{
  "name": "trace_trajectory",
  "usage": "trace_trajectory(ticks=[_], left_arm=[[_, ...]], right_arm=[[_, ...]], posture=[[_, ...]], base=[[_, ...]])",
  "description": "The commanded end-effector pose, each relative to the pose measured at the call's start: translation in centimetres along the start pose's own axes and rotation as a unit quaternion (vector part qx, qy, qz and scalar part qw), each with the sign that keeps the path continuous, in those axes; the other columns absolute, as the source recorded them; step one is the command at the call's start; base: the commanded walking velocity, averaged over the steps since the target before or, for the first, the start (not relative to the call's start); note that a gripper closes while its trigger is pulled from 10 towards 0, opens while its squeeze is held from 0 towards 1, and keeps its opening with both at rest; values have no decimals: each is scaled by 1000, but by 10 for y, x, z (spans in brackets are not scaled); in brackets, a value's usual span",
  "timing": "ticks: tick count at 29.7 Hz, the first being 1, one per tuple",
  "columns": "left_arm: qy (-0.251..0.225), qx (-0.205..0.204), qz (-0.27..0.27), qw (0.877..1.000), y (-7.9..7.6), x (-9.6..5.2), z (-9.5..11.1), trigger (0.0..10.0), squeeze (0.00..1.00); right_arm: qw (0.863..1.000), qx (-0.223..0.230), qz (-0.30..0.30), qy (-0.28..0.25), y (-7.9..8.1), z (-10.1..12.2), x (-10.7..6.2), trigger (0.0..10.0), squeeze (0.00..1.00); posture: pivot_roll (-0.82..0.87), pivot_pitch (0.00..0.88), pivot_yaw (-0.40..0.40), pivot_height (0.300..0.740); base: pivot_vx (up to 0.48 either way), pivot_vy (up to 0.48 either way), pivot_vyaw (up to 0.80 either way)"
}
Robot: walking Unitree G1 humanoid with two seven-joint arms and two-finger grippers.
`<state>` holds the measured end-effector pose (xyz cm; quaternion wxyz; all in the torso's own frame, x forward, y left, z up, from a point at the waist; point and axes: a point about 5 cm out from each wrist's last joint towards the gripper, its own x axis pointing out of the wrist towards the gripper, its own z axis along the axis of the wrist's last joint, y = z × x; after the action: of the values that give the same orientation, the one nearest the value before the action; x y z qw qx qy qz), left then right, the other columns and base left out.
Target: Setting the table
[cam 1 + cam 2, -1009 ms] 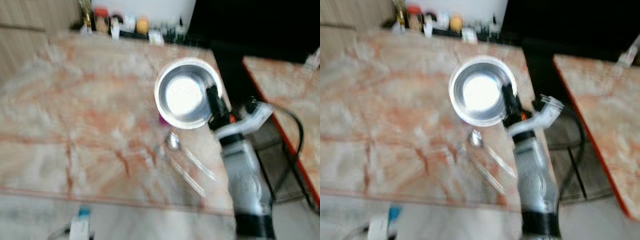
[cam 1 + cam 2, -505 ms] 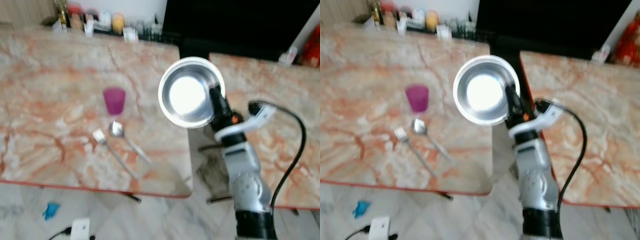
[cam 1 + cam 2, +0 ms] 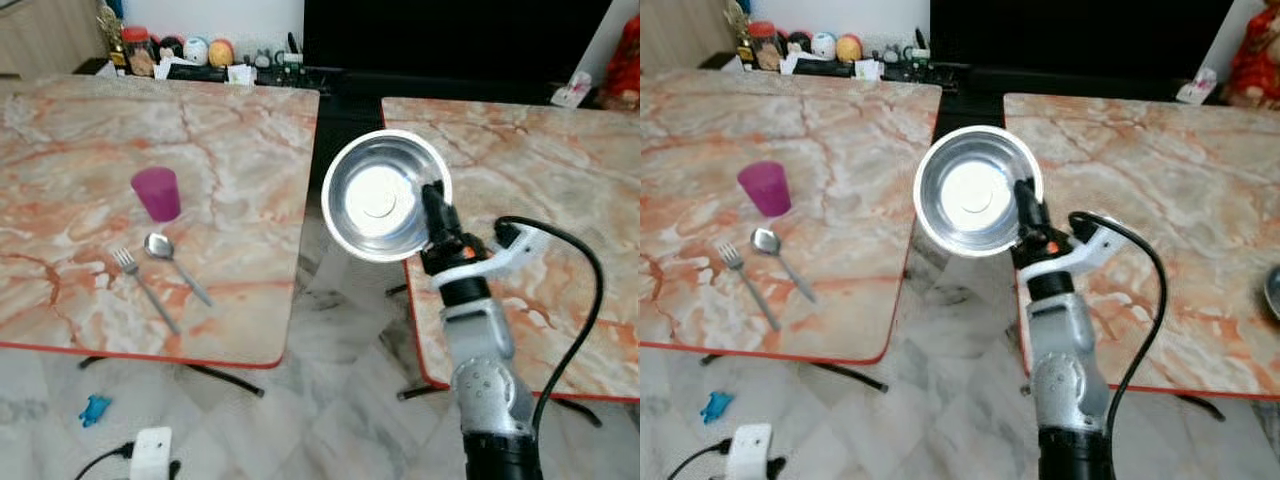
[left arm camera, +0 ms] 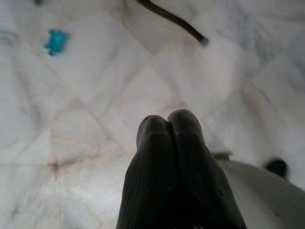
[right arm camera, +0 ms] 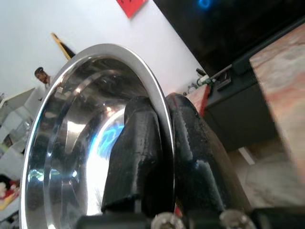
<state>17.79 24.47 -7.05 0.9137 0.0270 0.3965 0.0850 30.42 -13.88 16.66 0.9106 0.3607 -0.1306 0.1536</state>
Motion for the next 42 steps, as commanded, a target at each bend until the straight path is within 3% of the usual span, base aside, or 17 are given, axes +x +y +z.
trace_trajectory(ticks=[1,2,3,5,6,10,16,24,34,36,42], left_arm=[[19,-4,-14,1000,-11,-1,-9,10000,0],[19,-4,-14,1000,-11,-1,-9,10000,0],[22,-3,-16,1000,-12,-2,-11,10000,0],[23,-3,-17,1000,-13,-2,-12,10000,0],[27,-2,-20,999,-15,-2,-14,10000,0],[29,-3,-22,999,-17,-2,-14,10000,0],[28,-9,-22,999,-19,-2,-14,10000,0],[32,-7,-22,999,-18,-3,-17,10000,0],[36,-11,-24,999,-20,-3,-18,10000,0],[37,-12,-26,999,-21,-3,-19,10000,0],[39,-15,-28,999,-23,-3,-19,10000,0]], right_arm=[[999,-39,-17,-15,-13,22,-13,10000,0],[999,-39,-17,-15,-13,22,-13,10000,0],[996,-78,-31,-3,-25,33,-23,10000,0],[995,-92,-36,1,-30,38,-27,10000,0],[992,-122,-40,8,-36,48,-31,10000,0],[988,-147,-42,5,-42,63,-29,10000,0],[991,-130,-26,-2,-33,57,-16,10000,0],[993,-120,-20,4,-27,50,-12,10000,0],[993,-114,-28,2,-28,47,-11,10000,0],[993,-116,-34,-2,-29,47,-10,10000,0],[979,-137,-141,-49,-52,65,-7,10000,0]], posture=[[103,90,-36,740],[103,90,-36,740],[85,93,-36,740],[82,95,-36,740],[78,97,-39,740],[70,98,-48,740],[85,97,-57,740],[82,100,-58,740],[77,95,-59,740],[78,90,-61,740],[83,79,-63,740]], base=[[0,-480,0],[0,-480,0],[0,-480,0],[0,-480,0],[0,-480,0],[0,-480,0],[0,-480,0],[0,-480,0],[0,0,0],[0,0,0],[0,0,0]])
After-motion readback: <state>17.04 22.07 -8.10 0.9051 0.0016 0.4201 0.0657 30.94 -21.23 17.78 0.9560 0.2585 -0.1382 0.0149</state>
